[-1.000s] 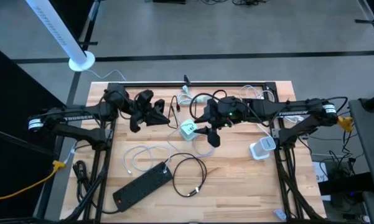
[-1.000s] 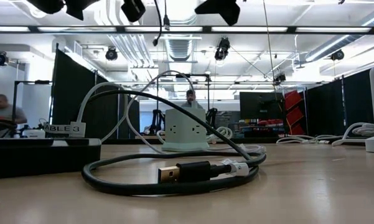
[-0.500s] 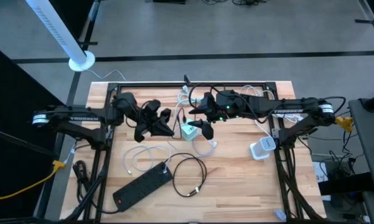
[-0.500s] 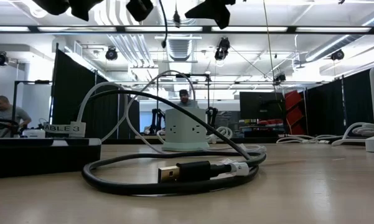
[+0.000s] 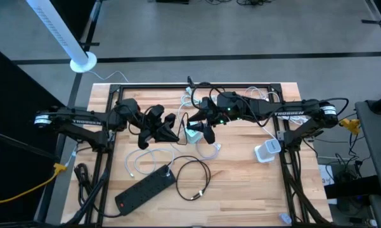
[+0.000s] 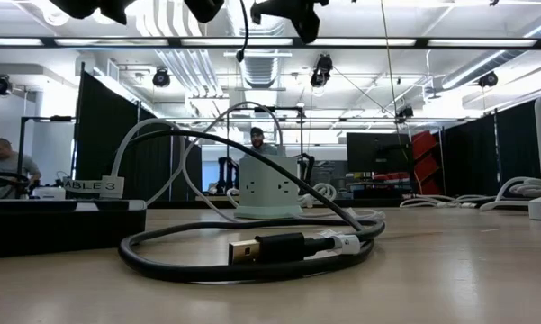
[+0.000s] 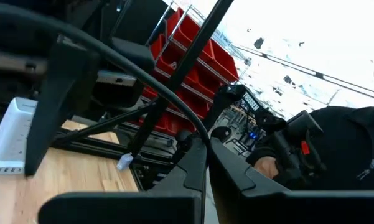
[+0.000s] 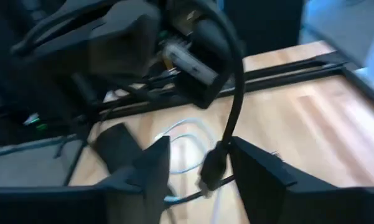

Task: Insert USB
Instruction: Insert the black charger cable into the light green outlet extension

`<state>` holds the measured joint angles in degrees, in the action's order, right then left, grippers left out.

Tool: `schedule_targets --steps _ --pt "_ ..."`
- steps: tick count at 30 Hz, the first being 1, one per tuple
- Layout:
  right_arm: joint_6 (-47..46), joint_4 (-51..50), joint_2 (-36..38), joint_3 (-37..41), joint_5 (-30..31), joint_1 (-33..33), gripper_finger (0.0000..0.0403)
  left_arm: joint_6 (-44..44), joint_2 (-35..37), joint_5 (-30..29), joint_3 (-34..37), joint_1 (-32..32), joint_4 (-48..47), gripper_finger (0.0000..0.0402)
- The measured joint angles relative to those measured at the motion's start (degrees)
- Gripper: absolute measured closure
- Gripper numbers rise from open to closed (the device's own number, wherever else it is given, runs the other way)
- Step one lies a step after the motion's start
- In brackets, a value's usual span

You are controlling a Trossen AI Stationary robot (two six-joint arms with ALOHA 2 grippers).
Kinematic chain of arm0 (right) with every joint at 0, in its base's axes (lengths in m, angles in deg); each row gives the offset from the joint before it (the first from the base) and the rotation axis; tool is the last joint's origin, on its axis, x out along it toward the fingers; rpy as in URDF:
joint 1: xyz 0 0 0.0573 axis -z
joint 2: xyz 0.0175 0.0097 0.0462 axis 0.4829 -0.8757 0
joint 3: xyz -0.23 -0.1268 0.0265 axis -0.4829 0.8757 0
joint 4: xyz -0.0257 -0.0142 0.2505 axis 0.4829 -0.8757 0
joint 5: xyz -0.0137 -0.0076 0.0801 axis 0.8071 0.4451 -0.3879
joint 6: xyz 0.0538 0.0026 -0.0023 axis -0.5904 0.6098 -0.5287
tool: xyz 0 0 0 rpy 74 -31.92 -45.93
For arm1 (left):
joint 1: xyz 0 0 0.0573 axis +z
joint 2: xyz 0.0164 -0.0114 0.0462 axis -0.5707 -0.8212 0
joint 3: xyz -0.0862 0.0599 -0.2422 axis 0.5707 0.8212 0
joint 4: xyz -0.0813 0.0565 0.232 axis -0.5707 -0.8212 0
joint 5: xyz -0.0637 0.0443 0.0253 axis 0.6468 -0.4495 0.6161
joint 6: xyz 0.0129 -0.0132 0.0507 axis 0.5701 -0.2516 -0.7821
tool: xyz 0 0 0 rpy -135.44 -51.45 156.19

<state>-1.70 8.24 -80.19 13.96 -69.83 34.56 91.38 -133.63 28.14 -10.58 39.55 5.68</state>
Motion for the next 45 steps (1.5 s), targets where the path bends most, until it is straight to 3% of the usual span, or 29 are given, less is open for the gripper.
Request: schedule_targets --steps 3,5,15,25,30,38,45 --pt "-0.02 -0.60 -0.84 0.02 -0.56 0.11 0.0375 -0.96 0.00 -0.04 0.00 0.00 0.43 0.0401" --pt "-0.28 0.45 -1.10 0.02 -0.51 0.09 0.0390 -1.57 0.02 -0.02 0.00 0.00 0.62 0.0401" --pt "-5.17 3.05 0.33 -0.52 -0.15 -0.06 0.0391 -3.31 0.77 3.27 0.00 0.16 0.15 0.0401" --pt "-7.01 1.89 0.73 -9.12 -0.40 -0.04 0.0391 -3.32 4.16 6.04 0.00 3.22 -0.02 0.0401" --pt "-11.81 1.84 0.73 -12.72 3.76 0.26 0.0391 -2.93 5.60 0.67 0.00 4.74 0.04 0.0401" --pt "-27.45 -2.97 0.80 -16.00 17.00 0.98 0.0393 -1.96 8.62 -6.15 0.00 6.79 0.31 0.0401" --pt "-42.02 0.63 0.93 -16.65 17.89 1.60 0.0393 -3.55 11.20 -8.11 0.00 8.78 0.19 0.0401"
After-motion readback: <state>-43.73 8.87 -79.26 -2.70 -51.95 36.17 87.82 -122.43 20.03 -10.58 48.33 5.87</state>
